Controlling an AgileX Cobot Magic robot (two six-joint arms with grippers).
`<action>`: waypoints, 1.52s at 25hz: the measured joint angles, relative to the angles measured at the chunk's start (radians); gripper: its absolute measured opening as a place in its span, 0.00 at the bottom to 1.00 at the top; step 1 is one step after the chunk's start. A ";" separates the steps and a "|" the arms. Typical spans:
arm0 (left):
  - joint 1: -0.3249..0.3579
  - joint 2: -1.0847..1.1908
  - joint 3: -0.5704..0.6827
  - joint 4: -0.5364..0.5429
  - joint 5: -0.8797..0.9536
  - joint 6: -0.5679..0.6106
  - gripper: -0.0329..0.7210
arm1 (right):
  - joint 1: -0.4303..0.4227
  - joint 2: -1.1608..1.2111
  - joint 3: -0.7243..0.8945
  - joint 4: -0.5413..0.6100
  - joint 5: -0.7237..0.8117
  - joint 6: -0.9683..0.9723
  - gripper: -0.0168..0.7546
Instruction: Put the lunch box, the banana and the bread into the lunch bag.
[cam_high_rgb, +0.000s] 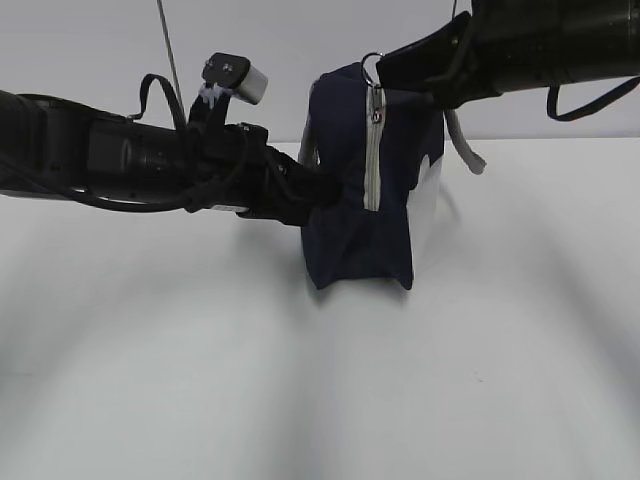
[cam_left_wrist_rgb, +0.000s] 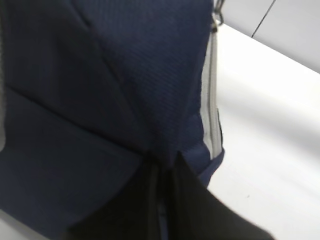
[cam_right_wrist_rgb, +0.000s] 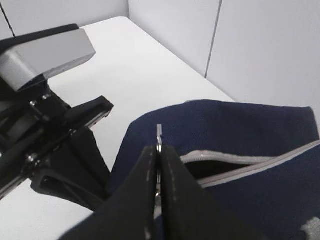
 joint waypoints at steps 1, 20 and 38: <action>0.000 0.000 0.001 0.000 0.003 -0.010 0.06 | 0.000 0.000 -0.009 -0.003 -0.002 0.002 0.00; 0.001 0.000 0.041 0.163 0.075 -0.140 0.06 | -0.066 0.117 -0.228 -0.239 0.297 0.189 0.00; 0.001 0.000 0.041 0.270 0.139 -0.213 0.05 | -0.133 0.381 -0.527 -0.272 0.408 0.355 0.00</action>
